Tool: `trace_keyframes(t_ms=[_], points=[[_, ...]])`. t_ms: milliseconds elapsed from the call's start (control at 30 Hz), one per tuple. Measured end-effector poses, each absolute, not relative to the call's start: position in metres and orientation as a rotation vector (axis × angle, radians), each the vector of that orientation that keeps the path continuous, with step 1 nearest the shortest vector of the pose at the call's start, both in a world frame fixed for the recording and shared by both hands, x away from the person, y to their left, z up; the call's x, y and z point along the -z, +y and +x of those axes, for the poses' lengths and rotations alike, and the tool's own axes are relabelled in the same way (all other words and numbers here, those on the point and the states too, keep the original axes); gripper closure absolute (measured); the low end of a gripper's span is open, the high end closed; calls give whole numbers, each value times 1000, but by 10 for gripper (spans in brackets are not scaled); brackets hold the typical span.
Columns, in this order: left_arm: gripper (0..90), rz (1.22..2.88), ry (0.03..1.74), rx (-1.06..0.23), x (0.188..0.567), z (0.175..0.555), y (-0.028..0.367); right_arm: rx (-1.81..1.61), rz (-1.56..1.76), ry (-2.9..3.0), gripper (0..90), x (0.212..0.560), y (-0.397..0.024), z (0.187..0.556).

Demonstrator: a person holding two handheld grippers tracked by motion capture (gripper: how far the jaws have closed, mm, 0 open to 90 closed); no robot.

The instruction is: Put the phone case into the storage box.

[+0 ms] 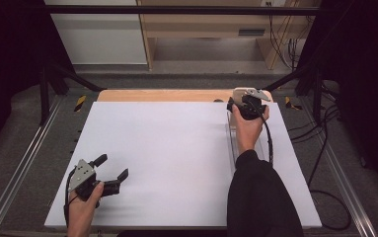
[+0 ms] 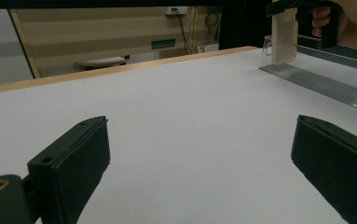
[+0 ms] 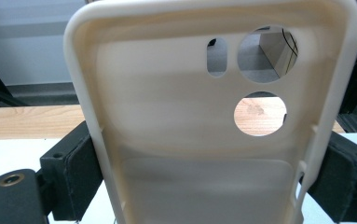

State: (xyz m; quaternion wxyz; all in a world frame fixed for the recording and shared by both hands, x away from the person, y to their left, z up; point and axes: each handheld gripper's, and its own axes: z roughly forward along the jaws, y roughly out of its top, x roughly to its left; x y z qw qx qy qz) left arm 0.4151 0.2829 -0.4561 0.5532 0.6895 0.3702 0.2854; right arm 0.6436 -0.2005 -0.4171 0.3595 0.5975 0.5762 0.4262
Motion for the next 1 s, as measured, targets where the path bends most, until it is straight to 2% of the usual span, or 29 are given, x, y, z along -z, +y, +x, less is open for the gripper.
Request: trace_keyframes(t_ms=[1000], points=[[39,1635,874,-675,456,415,282,-1098,1546,1480,109,426,-200,643]])
